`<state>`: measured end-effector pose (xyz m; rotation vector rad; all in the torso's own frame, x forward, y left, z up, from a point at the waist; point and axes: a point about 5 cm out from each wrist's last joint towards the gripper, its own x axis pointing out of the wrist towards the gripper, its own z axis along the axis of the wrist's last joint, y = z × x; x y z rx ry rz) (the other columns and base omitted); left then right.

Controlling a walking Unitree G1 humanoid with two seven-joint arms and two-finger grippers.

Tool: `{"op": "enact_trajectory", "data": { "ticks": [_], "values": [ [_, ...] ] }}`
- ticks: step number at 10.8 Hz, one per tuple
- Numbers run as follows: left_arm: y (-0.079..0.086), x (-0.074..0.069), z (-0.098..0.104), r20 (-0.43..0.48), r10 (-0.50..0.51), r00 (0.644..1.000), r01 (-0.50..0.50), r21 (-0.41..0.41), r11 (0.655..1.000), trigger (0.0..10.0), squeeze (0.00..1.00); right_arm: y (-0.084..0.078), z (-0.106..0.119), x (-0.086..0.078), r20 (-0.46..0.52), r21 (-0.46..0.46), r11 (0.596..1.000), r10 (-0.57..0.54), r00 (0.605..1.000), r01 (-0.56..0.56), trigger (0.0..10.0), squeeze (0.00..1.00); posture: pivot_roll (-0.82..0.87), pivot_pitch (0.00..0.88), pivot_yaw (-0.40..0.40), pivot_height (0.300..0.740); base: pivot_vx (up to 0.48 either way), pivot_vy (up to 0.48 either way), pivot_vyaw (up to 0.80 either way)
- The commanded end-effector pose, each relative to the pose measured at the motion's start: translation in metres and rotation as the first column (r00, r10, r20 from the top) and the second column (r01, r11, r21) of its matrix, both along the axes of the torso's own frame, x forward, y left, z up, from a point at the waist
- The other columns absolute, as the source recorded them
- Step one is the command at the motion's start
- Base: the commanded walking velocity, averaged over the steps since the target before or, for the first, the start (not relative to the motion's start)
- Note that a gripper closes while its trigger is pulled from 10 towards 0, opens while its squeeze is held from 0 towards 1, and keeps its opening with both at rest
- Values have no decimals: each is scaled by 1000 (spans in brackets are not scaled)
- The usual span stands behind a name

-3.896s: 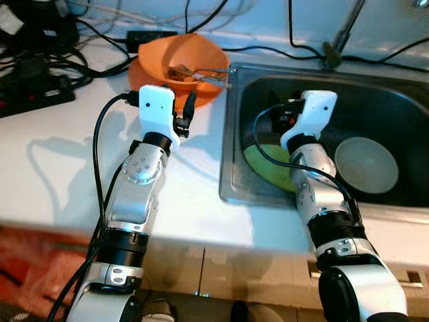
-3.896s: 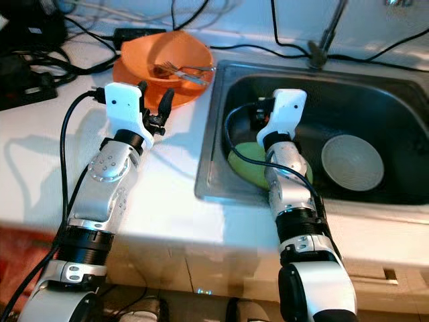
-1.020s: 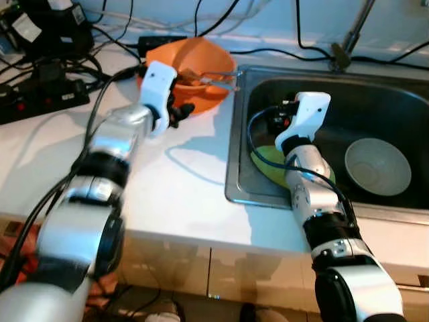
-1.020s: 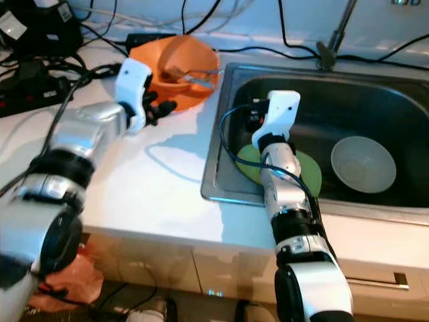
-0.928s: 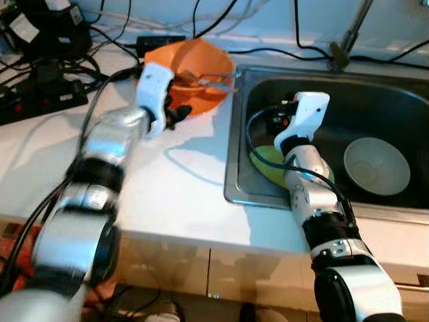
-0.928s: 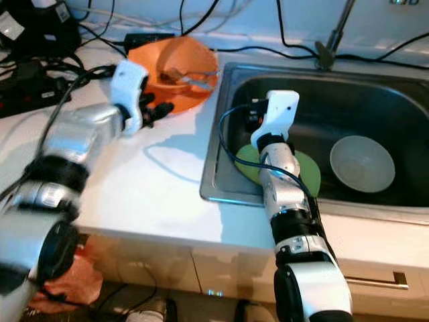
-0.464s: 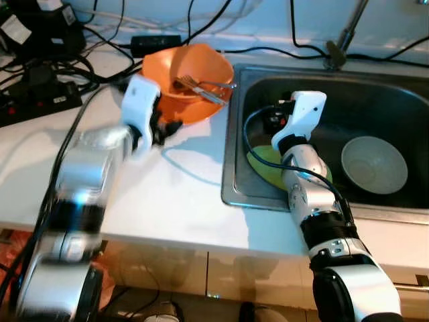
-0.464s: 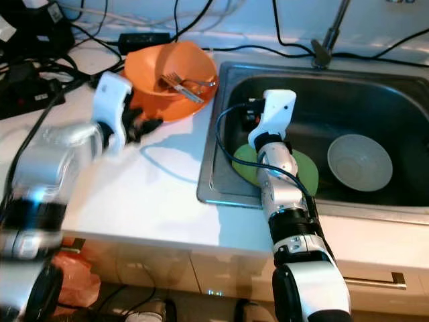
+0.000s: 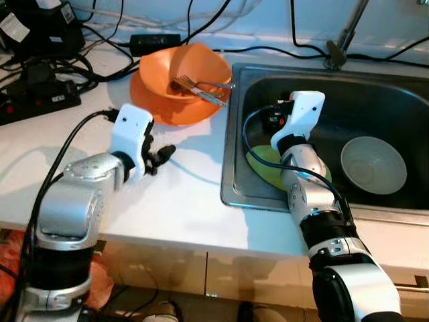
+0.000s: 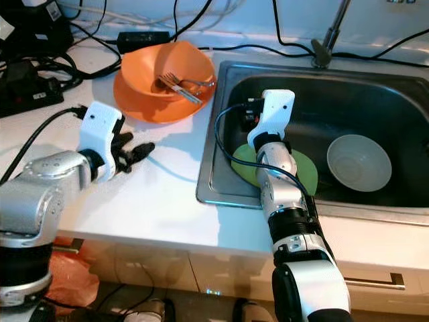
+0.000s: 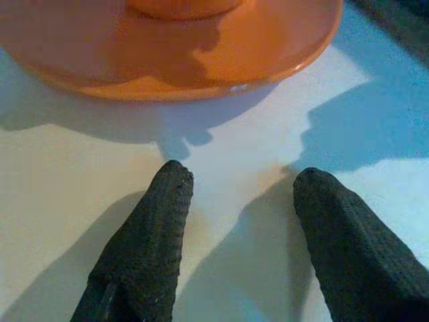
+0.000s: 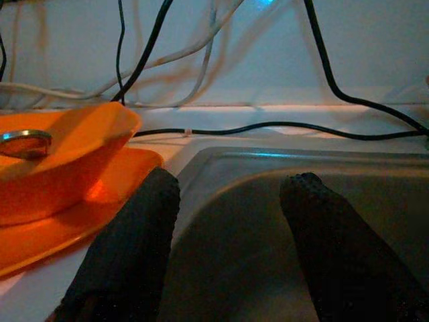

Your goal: Kitchen organization

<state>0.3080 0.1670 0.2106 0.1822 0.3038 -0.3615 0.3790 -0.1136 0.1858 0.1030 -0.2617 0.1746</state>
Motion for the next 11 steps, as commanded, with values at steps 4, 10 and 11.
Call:
{"op": "enact_trajectory", "data": {
  "ticks": [4, 10, 11],
  "values": [
    [-3, -3, 49, 180, 12, 984, -15, 19, 1000, 10000, 0, -2, -13, -1, -47, 8, 1000, 0, 999, 1, 10000, 0, 193, 142, -2, 740, 0, 0, 0],
    [-6, 46, 22, 145, 49, 988, -47, -20, 999, 10000, 0, -2, -11, -1, -41, 3, 1000, -1, 999, 1, 10000, 0, 148, 125, 1, 740, 0, 0, 0],
    [-9, 52, 22, 153, 44, 987, -41, -26, 999, 10000, 0, -4, -11, -1, -38, 3, 1000, -5, 999, 5, 10000, 0, 141, 125, 2, 740, 0, 0, 0]
  ]
}}
